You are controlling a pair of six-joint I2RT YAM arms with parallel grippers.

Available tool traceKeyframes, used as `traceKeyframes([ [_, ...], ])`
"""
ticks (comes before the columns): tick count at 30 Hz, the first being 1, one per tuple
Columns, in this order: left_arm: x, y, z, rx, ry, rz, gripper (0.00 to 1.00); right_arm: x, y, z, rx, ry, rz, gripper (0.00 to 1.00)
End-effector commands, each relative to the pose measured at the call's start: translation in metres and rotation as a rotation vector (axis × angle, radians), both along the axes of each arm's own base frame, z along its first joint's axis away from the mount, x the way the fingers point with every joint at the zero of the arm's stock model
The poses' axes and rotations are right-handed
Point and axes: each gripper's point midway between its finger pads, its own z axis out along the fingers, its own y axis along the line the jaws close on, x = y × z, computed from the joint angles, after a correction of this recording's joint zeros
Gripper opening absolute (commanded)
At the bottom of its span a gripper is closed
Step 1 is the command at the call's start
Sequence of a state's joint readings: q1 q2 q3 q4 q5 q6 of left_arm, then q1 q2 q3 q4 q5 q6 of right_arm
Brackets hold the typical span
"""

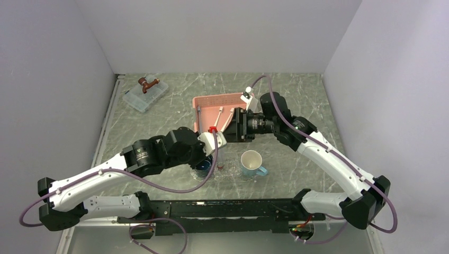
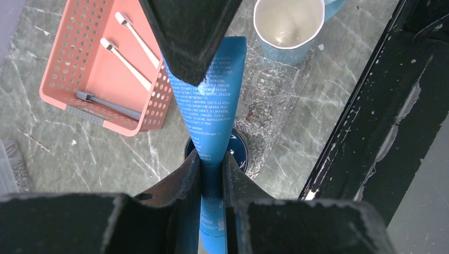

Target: Prepare toiletry sets of a toothbrush and toothpaste on the tray

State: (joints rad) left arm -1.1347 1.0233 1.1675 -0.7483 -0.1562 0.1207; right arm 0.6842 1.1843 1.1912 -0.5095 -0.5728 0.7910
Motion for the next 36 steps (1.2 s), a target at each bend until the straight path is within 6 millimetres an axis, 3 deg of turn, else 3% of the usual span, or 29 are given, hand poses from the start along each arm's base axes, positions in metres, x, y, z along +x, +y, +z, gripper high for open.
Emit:
traceKeyframes([
  [1,0.005,0.001,0.014,-0.019,-0.083,0.029,0.15,-0.012,0.010,0.005,0.056,0.043,0.054,0.55],
  [10,0.000,0.001,0.008,0.001,-0.098,0.029,0.15,-0.021,0.026,-0.007,0.062,0.093,0.094,0.47],
  [22,-0.003,0.003,0.009,-0.015,-0.106,0.022,0.19,-0.027,0.037,-0.010,0.077,0.101,0.127,0.18],
  [25,-0.006,0.002,0.008,-0.020,-0.098,0.003,0.28,-0.027,0.037,-0.013,0.077,0.102,0.130,0.07],
  [27,-0.009,0.000,0.006,-0.024,-0.091,-0.018,0.41,-0.027,0.037,-0.013,0.074,0.098,0.130,0.00],
  [31,-0.013,-0.001,0.004,-0.040,-0.090,-0.042,0.67,-0.024,0.035,-0.015,0.052,0.073,0.122,0.00],
  [36,-0.015,0.001,0.005,-0.059,-0.093,-0.053,0.80,-0.018,0.032,-0.013,0.018,0.014,0.111,0.00],
])
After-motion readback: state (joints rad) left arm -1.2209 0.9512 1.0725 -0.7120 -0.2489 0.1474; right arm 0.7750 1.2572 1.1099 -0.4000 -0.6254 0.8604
